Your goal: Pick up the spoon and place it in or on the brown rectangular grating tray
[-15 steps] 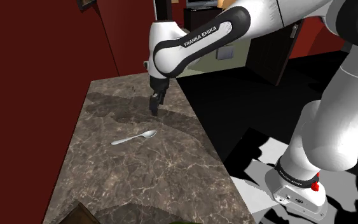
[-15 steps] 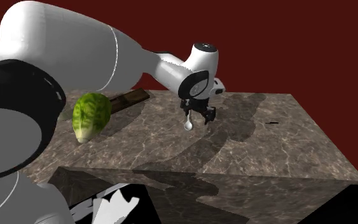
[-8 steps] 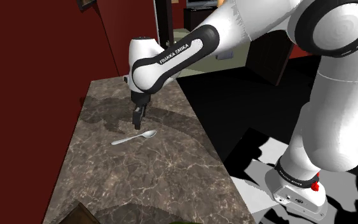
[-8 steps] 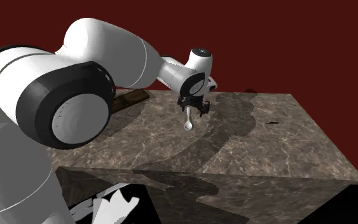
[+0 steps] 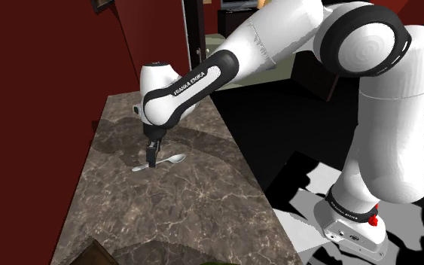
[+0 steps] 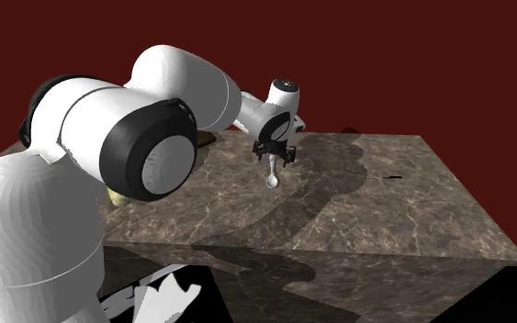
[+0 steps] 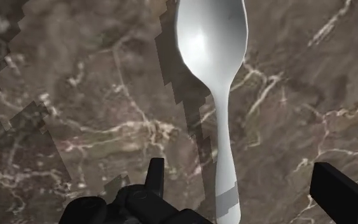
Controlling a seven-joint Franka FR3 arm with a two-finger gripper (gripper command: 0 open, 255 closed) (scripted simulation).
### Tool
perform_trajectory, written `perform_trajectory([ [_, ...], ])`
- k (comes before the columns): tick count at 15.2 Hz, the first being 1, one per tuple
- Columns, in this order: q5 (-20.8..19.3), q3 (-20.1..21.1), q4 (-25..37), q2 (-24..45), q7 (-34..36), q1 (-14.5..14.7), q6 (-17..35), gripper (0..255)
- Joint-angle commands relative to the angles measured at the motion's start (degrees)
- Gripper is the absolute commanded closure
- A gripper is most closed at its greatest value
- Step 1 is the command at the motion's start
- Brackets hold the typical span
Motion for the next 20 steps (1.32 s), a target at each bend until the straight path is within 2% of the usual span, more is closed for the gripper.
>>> perform_trajectory([
  [1, -0.04, 0.05, -0.11, 1.05, -0.01, 0.2, 1.21, 0],
  [11, -0.08, 0.07, -0.11, 1.91, 0.02, 0.35, 2.08, 0],
  [12, -0.08, 0.07, -0.11, 1.91, 0.02, 0.35, 2.08, 255],
  [20, -0.08, 0.07, -0.11, 1.91, 0.02, 0.35, 2.08, 255],
])
